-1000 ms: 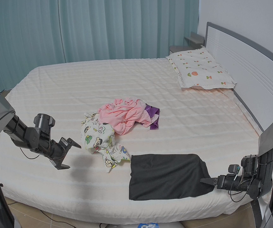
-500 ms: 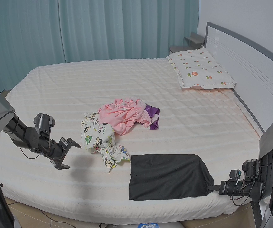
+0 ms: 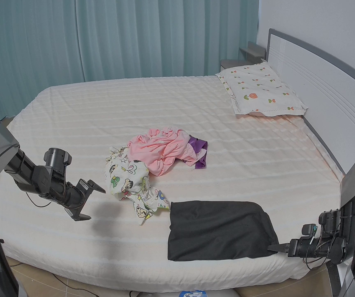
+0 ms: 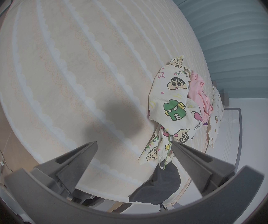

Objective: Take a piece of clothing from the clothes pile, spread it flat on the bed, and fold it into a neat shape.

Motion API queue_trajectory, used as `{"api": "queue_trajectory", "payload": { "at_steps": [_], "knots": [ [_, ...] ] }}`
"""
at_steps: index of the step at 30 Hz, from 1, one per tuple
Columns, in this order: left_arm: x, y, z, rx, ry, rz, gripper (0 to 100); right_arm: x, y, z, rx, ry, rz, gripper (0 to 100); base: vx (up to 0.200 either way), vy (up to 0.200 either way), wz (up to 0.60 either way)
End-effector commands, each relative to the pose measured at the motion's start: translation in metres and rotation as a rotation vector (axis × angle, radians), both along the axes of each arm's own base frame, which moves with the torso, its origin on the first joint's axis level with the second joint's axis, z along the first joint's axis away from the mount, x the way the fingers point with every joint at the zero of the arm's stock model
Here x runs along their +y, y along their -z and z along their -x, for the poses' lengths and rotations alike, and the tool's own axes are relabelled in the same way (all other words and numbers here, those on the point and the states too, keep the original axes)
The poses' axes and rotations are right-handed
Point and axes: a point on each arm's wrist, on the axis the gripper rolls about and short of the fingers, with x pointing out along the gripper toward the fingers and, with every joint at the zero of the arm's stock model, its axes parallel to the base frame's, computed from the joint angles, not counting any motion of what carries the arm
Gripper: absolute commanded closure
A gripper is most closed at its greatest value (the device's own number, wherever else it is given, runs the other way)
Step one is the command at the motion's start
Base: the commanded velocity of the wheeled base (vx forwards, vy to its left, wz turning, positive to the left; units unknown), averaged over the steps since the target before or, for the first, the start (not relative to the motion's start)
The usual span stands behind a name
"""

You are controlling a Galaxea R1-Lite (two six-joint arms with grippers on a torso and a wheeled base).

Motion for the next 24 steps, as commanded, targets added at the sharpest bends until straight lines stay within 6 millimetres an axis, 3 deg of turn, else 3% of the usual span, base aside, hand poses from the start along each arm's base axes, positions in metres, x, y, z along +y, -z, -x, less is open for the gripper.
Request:
{"api": "queue_trajectory", "payload": {
  "at_steps": [1, 6, 8, 10, 13, 14, 20, 21, 24],
  "knots": [
    [0.000, 0.001, 0.000, 0.003, -0.001, 0.000, 0, -0.005, -0.016, -0.024, -0.119, 0.042, -0.048, 0, 0.000, 0.000, 0.00],
    [0.000, 0.001, 0.000, 0.000, -0.001, 0.000, 0, 0.010, -0.013, -0.062, -0.098, 0.140, -0.207, 0, 0.000, 0.000, 0.00],
    [0.000, 0.001, 0.000, 0.000, -0.001, 0.000, 0, 0.013, -0.009, -0.069, -0.089, 0.152, -0.214, 0, 0.000, 0.000, 0.00],
    [0.000, 0.001, 0.000, 0.000, -0.001, 0.000, 0, 0.022, 0.001, -0.089, -0.093, 0.170, -0.195, 0, 0.000, 0.000, 0.00],
    [0.000, 0.001, 0.000, 0.000, -0.001, 0.000, 0, 0.022, -0.002, -0.099, -0.110, 0.175, -0.201, 0, 0.000, 0.000, 0.00],
    [0.000, 0.001, 0.000, 0.003, -0.002, -0.001, 0, 0.026, -0.004, -0.115, -0.123, 0.179, -0.218, 0, 0.000, 0.000, 0.00],
    [0.000, 0.001, 0.000, 0.001, -0.003, -0.003, 0, 0.044, -0.006, -0.135, -0.075, 0.147, -0.229, 0, 0.000, 0.000, 0.00],
    [0.000, 0.001, 0.000, 0.003, -0.003, -0.003, 0, 0.048, -0.005, -0.136, -0.071, 0.140, -0.232, 100, 0.000, 0.000, 0.00],
    [0.000, 0.001, 0.000, 0.001, -0.003, -0.003, 0, 0.051, -0.007, -0.141, -0.074, 0.146, -0.247, 100, 0.000, 0.000, 0.00]
  ]
}}
